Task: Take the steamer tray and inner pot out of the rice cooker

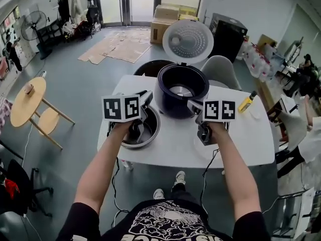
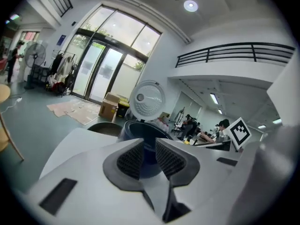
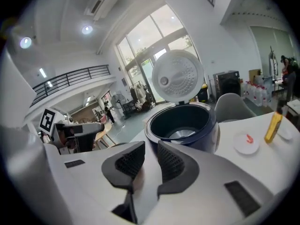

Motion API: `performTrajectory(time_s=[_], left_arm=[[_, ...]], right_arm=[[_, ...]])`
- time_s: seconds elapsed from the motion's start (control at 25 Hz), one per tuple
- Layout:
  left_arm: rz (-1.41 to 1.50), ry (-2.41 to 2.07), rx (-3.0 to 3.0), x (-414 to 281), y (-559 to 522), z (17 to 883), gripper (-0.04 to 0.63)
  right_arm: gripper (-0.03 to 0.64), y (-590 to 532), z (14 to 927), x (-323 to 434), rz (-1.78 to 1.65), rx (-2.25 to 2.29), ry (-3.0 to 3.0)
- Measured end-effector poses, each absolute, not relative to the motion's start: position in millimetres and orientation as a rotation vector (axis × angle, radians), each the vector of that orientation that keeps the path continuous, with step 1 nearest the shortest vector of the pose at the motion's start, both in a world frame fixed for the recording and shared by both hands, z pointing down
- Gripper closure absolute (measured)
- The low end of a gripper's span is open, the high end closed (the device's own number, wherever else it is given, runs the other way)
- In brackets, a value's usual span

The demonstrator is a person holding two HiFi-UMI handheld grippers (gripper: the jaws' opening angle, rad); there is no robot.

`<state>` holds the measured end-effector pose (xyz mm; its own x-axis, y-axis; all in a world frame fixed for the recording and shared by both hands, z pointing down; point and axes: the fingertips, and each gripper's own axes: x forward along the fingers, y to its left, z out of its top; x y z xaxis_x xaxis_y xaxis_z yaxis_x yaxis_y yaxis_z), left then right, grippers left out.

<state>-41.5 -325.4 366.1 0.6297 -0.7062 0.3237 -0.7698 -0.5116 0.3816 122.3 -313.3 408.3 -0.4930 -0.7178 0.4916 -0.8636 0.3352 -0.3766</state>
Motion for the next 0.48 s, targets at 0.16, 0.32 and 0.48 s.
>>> performTrajectory(time_s=[0.16,0.32,0.48], left_arm=[[0.207,-1.133,2.471,-9.7,-326.9,351.2,0.520],[0.247,-1.170,2.587,6.8,-326.0,343.0,0.540],[0.256,-1.190,2.650,14.4,-325.1,340.2,0.545]], right_arm=[[0.522,-305.0,385.6,144.2,0.721,1.591,-2.331],[0.534,-297.8,369.0,152.8,0.585,1.675,-2.323],[0.547,-291.7,353.1,157.0,0.444,1.759,-2.313]])
